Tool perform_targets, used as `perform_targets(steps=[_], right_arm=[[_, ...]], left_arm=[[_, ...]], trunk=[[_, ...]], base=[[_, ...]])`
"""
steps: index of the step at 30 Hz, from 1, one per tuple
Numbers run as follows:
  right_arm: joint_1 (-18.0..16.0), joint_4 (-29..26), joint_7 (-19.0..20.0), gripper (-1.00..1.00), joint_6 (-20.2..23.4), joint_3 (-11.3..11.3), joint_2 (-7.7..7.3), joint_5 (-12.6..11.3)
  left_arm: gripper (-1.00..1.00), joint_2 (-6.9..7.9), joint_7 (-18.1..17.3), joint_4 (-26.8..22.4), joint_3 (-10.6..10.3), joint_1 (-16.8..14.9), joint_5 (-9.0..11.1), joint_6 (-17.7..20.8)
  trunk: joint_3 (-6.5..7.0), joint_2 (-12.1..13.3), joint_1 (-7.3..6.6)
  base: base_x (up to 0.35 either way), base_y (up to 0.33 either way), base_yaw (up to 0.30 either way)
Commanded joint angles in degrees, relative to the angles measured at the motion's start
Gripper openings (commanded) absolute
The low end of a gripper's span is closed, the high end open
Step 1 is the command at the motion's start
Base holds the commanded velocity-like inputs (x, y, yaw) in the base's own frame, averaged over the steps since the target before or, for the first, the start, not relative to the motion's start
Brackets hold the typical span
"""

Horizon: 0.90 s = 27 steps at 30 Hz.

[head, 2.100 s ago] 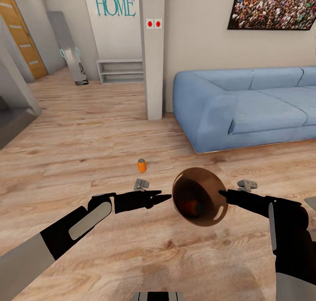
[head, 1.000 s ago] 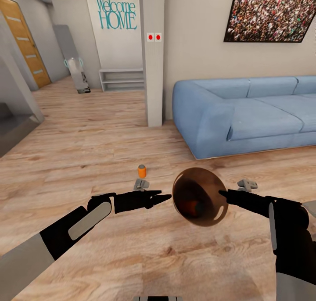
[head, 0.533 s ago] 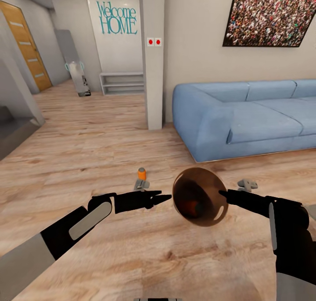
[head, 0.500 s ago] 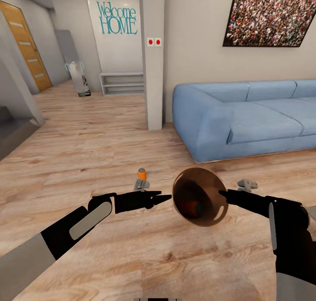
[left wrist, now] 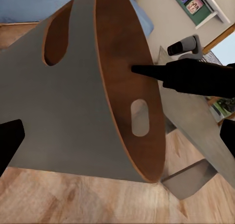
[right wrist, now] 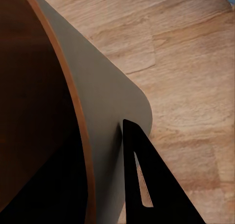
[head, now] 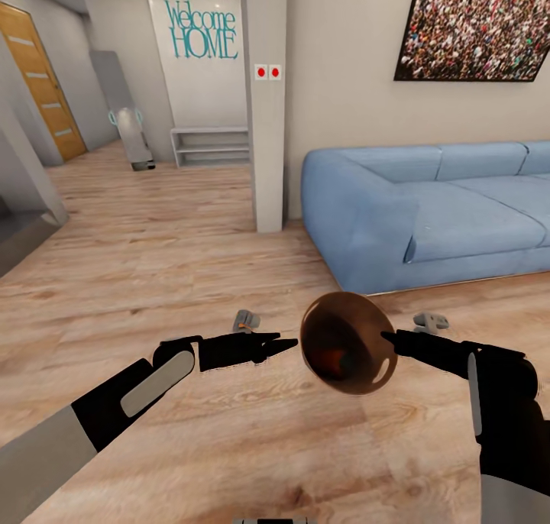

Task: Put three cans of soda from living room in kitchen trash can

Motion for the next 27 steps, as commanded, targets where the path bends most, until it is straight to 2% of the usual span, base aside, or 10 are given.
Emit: perform_targets(steps=[1, 15, 27], right_arm=[[0.0, 0.0, 0.2, -1.00, 0.6, 0.0, 0.01, -1.8], [0.0, 0.0, 0.2, -1.00, 0.6, 0.0, -0.01, -1.8], [0.0, 0.0, 0.2, -1.00, 0.6, 0.0, 0.09, -1.8]], left_arm=[[1.00, 0.00, 0.0, 0.0, 0.0, 0.0, 0.0, 0.0], [1.00, 0.13, -0.2, 0.0, 0.1, 0.0, 0.1, 0.0], [1.00, 0.23, -0.4, 0.0, 0.1, 0.0, 0.1, 0.1]], trunk=[[0.01, 0.0, -0.01], [0.01, 0.0, -0.01], [0.01, 0.0, -0.01]], base=[[0.336, 0.000, 0.000], [0.336, 0.010, 0.000], [0.336, 0.128, 0.000]])
